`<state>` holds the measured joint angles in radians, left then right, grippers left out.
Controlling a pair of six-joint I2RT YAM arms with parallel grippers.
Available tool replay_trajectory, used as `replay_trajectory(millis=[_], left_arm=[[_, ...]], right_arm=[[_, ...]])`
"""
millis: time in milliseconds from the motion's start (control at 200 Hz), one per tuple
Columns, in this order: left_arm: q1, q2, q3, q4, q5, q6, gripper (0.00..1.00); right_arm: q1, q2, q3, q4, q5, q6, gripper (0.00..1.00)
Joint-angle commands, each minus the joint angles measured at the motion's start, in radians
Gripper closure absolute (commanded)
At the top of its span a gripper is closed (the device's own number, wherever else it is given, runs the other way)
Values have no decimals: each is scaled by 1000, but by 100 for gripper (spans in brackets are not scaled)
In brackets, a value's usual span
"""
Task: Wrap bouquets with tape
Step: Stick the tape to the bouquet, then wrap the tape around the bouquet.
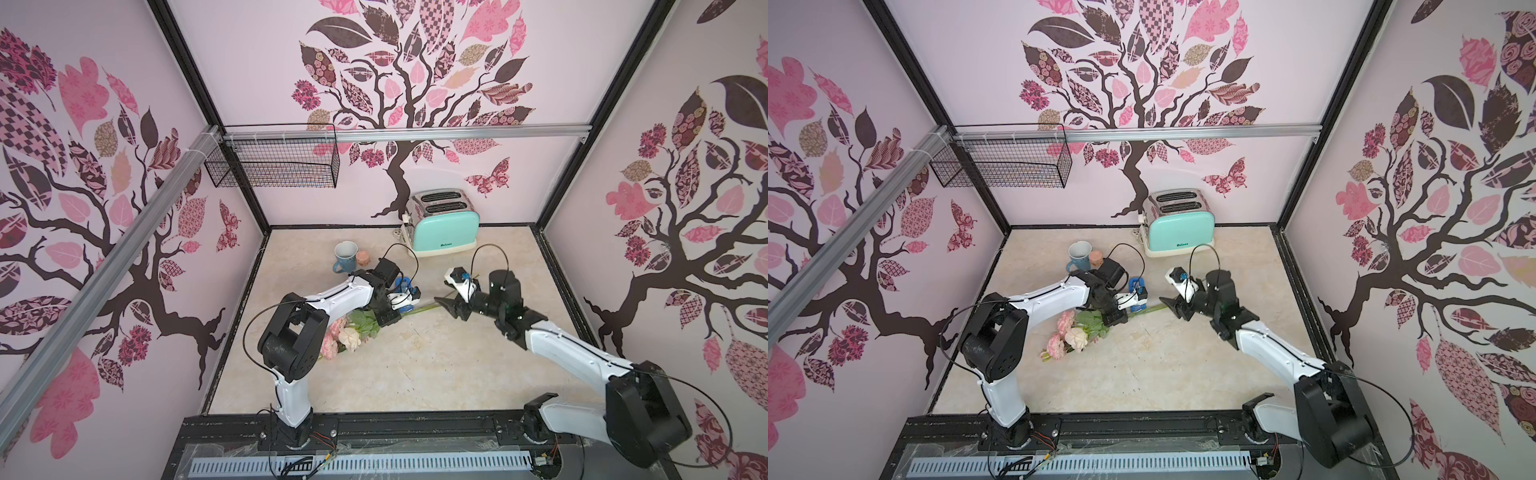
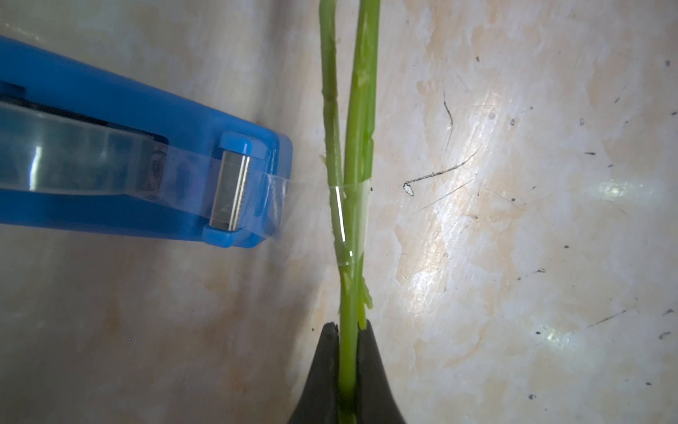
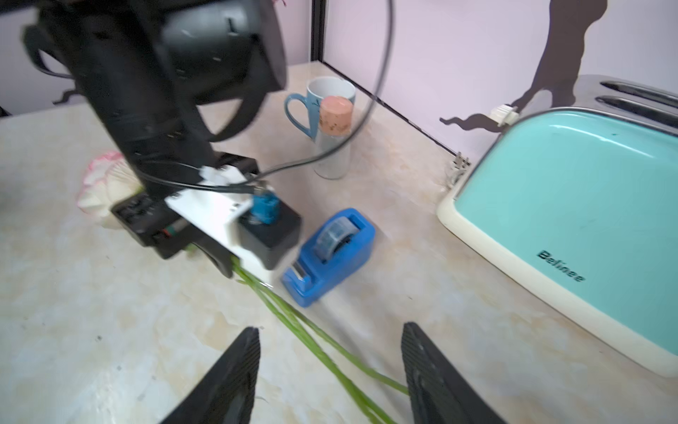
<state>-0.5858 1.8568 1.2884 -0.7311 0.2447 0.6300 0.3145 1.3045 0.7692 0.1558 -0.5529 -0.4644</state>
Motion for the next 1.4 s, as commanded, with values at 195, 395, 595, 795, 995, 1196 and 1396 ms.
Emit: replay_trajectory(millis=[195, 395, 595, 795, 995, 1196, 1396], left_arm=[[-9, -4, 10, 34, -63, 39, 100], [-24, -2, -9, 58, -97, 64, 100], [-45, -64, -69, 130, -93, 99, 100], [-47, -82, -100, 182, -152, 125, 100], [-51, -82, -99, 199, -170, 131, 100], [-56, -97, -114, 219, -185, 132, 100], [-59, -129, -139, 268, -215, 135, 100]], right_arm=[[-80, 554, 785, -1150, -197, -729, 40], [12, 713, 868, -1218, -19, -820, 40], [60, 719, 872, -1122, 3, -836, 37], [77, 798, 944, -1218, -8, -851, 35], [99, 845, 963, -1217, -21, -834, 35], [107, 882, 956, -1187, 7, -816, 37], [115, 865, 889, -1100, 36, -808, 46]])
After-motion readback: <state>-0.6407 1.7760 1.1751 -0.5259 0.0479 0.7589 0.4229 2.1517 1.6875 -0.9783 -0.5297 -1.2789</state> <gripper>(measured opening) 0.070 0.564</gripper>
